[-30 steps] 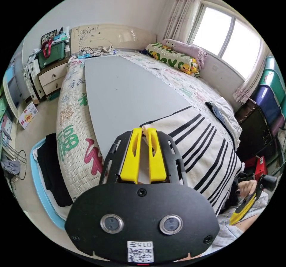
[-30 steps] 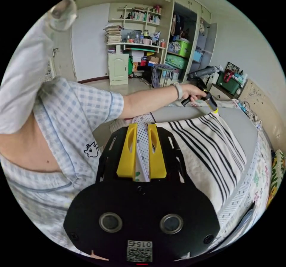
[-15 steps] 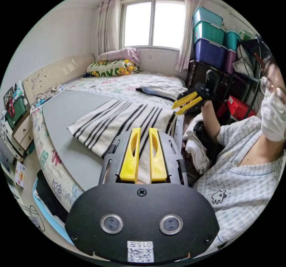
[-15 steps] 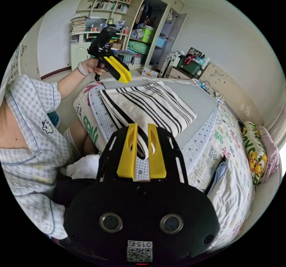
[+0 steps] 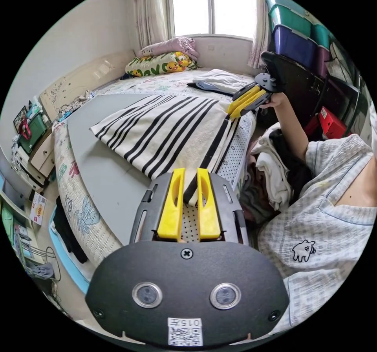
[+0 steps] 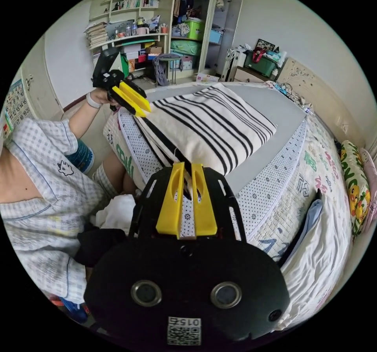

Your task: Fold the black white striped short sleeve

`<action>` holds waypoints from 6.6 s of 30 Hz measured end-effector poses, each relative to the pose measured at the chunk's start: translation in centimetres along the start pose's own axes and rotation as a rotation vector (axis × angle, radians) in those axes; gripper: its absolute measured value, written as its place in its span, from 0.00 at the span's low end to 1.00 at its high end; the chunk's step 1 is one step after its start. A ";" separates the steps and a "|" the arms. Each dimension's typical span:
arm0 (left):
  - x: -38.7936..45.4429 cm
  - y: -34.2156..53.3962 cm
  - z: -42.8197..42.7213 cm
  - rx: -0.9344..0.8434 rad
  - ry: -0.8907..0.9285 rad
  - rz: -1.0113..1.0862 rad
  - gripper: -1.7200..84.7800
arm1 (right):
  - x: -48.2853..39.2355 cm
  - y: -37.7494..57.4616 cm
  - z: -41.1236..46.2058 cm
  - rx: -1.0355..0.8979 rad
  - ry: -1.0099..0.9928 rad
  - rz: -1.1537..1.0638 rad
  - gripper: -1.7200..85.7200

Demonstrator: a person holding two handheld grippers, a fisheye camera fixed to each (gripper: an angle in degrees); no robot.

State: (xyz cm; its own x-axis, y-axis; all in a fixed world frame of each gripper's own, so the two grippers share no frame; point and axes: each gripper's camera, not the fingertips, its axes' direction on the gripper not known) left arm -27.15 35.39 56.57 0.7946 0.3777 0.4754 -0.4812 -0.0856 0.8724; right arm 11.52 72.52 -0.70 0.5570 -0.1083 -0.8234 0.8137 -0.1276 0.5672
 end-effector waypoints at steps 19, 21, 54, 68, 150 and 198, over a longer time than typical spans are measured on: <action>-48.5 24.4 4.7 0.370 0.313 -0.968 0.22 | 19.2 -19.5 6.4 -0.118 -0.050 0.492 0.01; -50.0 26.0 7.1 0.351 0.294 -0.989 0.21 | 19.8 -20.7 6.7 -0.136 -0.052 0.468 0.01; -78.9 33.2 12.4 0.553 0.387 -1.027 0.09 | 30.4 -28.1 18.7 -0.147 -0.302 0.440 0.16; -84.6 16.7 0.0 0.717 0.290 -0.727 0.03 | 24.5 -13.7 13.1 0.254 -0.379 0.338 0.06; -34.0 -31.7 -35.7 0.756 0.801 0.698 0.02 | -45.2 60.5 26.0 0.904 0.570 -0.330 0.05; -25.9 -14.5 20.2 0.320 0.393 -0.058 0.06 | 3.6 35.6 14.3 0.268 0.544 0.557 0.06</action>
State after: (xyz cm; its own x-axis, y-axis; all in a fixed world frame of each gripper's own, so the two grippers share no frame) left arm -33.23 8.22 33.92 0.5874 0.7033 0.4003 -0.2545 -0.3091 0.9164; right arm 40.14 53.54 16.82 0.9261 0.2590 -0.2743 0.3654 -0.4348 0.8231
